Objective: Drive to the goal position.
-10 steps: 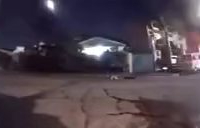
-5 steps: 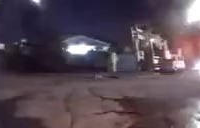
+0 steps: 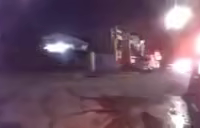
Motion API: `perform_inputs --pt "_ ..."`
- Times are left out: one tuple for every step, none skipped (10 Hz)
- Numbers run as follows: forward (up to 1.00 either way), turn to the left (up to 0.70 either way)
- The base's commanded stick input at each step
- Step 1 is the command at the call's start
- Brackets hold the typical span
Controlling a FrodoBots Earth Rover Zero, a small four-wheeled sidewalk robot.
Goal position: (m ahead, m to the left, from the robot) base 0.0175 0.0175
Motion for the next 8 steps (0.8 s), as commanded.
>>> perform_inputs --pt "0.0 -0.85" --pt "0.0 -0.85" --pt "0.0 -0.85" --pt "0.0 -0.85" --pt "0.0 -0.85" --pt "0.0 -0.85" --pt "0.0 -0.85" --pt "0.0 -0.85"
